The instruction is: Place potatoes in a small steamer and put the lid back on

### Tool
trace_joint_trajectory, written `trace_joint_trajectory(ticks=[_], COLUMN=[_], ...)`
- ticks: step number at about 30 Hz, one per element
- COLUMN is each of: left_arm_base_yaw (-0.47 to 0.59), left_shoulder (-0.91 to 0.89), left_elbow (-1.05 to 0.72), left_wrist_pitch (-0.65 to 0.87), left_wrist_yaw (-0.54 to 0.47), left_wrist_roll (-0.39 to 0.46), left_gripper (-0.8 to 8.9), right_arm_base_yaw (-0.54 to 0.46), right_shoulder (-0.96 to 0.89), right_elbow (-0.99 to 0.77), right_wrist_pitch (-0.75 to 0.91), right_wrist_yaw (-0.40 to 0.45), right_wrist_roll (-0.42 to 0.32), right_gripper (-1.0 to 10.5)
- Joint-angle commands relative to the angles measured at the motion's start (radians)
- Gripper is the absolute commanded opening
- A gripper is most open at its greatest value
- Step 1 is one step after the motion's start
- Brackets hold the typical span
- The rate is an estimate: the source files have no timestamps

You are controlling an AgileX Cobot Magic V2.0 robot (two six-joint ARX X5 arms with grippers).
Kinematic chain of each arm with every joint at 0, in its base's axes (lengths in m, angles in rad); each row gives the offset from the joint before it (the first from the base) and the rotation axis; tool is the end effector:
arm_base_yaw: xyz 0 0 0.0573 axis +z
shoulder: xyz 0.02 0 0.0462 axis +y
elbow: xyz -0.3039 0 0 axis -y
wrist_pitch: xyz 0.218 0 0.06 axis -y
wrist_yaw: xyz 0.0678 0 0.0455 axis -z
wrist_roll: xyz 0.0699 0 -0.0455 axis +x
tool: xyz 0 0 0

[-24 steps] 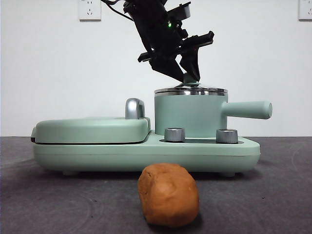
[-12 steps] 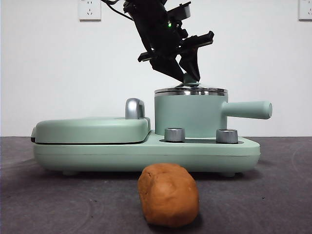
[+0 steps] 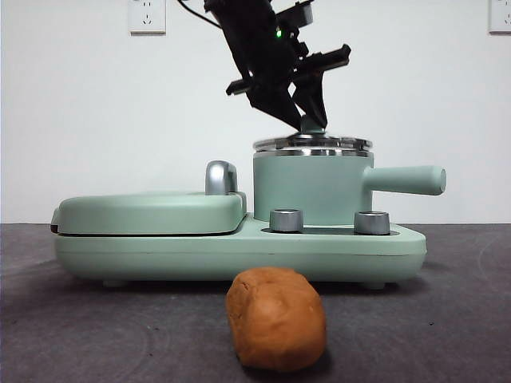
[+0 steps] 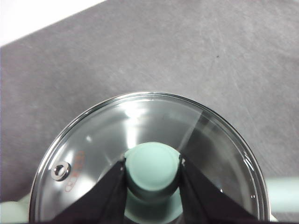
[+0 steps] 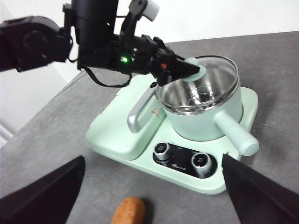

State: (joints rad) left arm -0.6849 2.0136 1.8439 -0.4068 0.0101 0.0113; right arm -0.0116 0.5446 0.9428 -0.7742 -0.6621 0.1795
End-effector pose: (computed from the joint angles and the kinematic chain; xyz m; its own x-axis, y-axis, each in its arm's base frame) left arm 0.3796 -0.3109 0.3254 0.6429 -0.5381 -0.5451 0.6439 0.7651 0.0040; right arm 0.0526 0.0424 0.3556 0.7407 0.6062 -0.2896 -0.4880 0.7817 0.3882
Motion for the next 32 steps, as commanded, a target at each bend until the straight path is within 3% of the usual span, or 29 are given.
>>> trace_joint_trajectory(ticks=[1,6,11,25,32], left_arm_base_yaw=[-0.001,0.005,0.026,0.154,0.228], left_shoulder=[0.010,0.006,-0.017,-0.130,-0.187], left_elbow=[0.101,0.202,0.246,0.246,0.246], left_wrist_pitch=[-0.019,-0.102,-0.141,-0.264,-0.294], left_wrist_yaw=[-0.007,-0.007,-0.007,-0.007,-0.007], left_wrist_roll=[0.003,0.003,0.004,0.003,0.003], left_gripper=[0.06,0.06,0.06,0.06,0.06], right_arm_base_yaw=[0.003,0.019,0.102,0.599,0.789], right_shoulder=[0.012,0.060,0.123,0.412,0.618], right_elbow=[0.019,0.021,0.021,0.021,0.021], right_wrist_pitch=[-0.012,-0.074,-0.082,-0.029,0.071], right_wrist_yaw=[0.054,0.070,0.119,0.504,0.560], right_wrist_roll=[-0.008,-0.007,0.030,0.201,0.311], right_gripper=[4.7,4.7,4.7,4.7,4.7])
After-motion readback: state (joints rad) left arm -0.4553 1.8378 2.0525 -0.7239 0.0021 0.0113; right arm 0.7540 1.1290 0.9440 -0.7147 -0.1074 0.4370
